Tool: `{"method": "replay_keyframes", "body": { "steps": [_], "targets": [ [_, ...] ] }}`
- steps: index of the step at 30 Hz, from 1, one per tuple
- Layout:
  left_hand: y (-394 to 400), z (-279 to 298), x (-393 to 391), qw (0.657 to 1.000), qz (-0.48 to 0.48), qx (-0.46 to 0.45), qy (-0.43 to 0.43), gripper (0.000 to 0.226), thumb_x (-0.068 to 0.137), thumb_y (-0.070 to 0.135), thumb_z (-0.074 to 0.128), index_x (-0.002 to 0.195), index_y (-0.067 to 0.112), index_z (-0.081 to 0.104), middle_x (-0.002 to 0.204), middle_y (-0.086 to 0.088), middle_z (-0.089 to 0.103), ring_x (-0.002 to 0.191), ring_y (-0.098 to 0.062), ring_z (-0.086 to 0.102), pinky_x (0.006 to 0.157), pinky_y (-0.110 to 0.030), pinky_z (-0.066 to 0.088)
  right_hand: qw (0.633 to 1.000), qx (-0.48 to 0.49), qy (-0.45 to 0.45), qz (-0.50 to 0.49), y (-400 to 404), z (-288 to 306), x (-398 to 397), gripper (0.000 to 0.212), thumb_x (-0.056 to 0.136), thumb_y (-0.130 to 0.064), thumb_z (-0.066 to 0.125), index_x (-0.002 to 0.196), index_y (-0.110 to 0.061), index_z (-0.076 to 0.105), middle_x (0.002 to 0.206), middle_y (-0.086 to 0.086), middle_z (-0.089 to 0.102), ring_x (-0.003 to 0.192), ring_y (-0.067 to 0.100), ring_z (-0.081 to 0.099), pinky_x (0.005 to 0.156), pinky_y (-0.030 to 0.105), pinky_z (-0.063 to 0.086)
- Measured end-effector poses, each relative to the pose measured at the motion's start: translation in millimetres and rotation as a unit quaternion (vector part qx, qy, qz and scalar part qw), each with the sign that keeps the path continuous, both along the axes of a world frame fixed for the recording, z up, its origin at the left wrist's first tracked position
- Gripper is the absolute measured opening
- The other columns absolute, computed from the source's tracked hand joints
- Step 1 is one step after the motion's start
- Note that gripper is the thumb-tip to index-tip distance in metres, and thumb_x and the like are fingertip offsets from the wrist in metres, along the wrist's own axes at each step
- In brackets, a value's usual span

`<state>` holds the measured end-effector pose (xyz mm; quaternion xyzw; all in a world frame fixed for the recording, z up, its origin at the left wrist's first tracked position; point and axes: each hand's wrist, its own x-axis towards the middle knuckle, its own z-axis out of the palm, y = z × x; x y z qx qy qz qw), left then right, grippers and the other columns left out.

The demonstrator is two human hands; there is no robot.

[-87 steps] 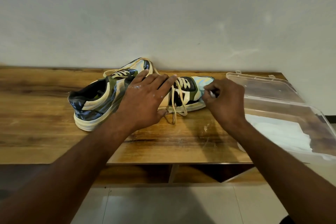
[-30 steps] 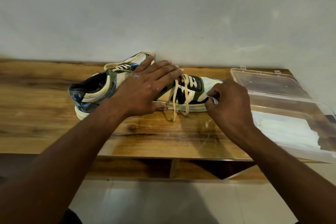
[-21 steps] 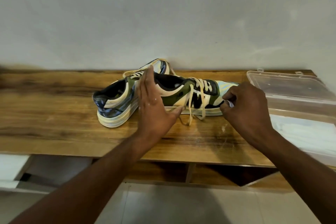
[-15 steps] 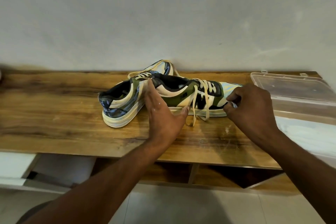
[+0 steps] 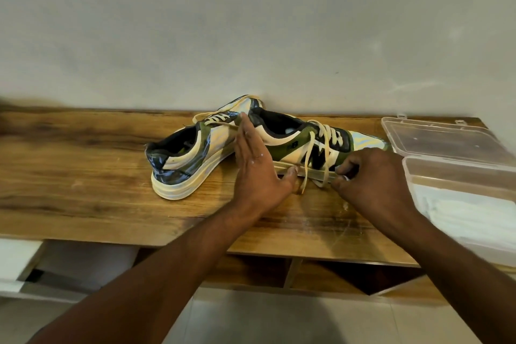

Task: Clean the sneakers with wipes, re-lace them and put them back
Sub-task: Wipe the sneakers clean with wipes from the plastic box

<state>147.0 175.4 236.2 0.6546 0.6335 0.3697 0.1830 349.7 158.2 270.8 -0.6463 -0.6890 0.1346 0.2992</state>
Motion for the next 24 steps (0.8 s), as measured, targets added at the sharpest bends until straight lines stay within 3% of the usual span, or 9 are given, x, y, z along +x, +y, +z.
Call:
{"method": "replay_keyframes", "body": {
  "steps": [3,7,10,12,17,24],
  "targets": [
    [11,2,-3,1.0,-0.014,-0.012,0.003,0.138,0.084,0.038,0.085,0.161,0.017,-0.028,0.174,-0.001,-0.019,0.151,-0.006,-0.018,0.12,-0.03,-0.005,1.0,0.016,0.012,-0.002,1,2,2,0.012,0.073,-0.009,0.087,0.076,-0.018,0.078,0.072,-0.009,0.069,0.068,0.001,0.061,0.064,0.018,0.044],
    [18,1,-5,1.0,-0.023,-0.009,0.01,0.138,0.085,0.04,0.085,0.161,0.018,-0.029,0.174,-0.001,-0.018,0.159,-0.017,-0.013,0.12,-0.032,-0.002,0.994,0.089,0.035,-0.043,9,19,15,0.008,0.074,-0.011,0.083,0.079,-0.016,0.079,0.074,-0.007,0.071,0.067,0.007,0.065,0.067,0.023,0.051],
    [20,1,-4,0.999,-0.029,-0.012,0.005,0.139,0.084,0.038,0.086,0.161,0.019,-0.028,0.174,0.0,-0.017,0.154,-0.008,-0.014,0.12,-0.033,-0.002,0.987,0.14,0.024,-0.075,21,18,30,0.011,0.078,-0.007,0.077,0.085,-0.016,0.078,0.086,-0.002,0.071,0.076,0.016,0.067,0.073,0.031,0.053],
    [20,2,-5,0.999,-0.031,-0.011,0.005,0.139,0.084,0.036,0.087,0.162,0.019,-0.026,0.175,0.0,-0.015,0.149,-0.002,-0.013,0.12,-0.032,0.001,0.989,0.127,0.013,-0.076,31,11,39,0.015,0.079,-0.007,0.073,0.089,-0.017,0.077,0.095,0.002,0.071,0.085,0.02,0.067,0.079,0.033,0.052],
    [24,6,-8,0.999,-0.039,0.02,0.016,0.136,0.082,0.034,0.089,0.165,0.022,-0.019,0.176,0.0,-0.006,0.161,-0.017,-0.003,0.124,-0.034,0.01,0.997,0.033,0.004,-0.063,46,8,50,0.009,0.08,-0.009,0.074,0.087,-0.015,0.077,0.096,0.004,0.075,0.091,0.022,0.069,0.079,0.027,0.048],
    [41,12,-17,0.998,-0.067,0.005,0.016,0.136,0.081,0.035,0.09,0.166,0.026,-0.015,0.176,0.001,0.001,0.162,-0.02,0.003,0.125,-0.036,0.015,0.999,0.007,-0.008,-0.052,40,17,53,0.011,0.077,-0.009,0.078,0.086,-0.016,0.077,0.098,0.004,0.073,0.091,0.025,0.067,0.083,0.042,0.058]
  ]
}}
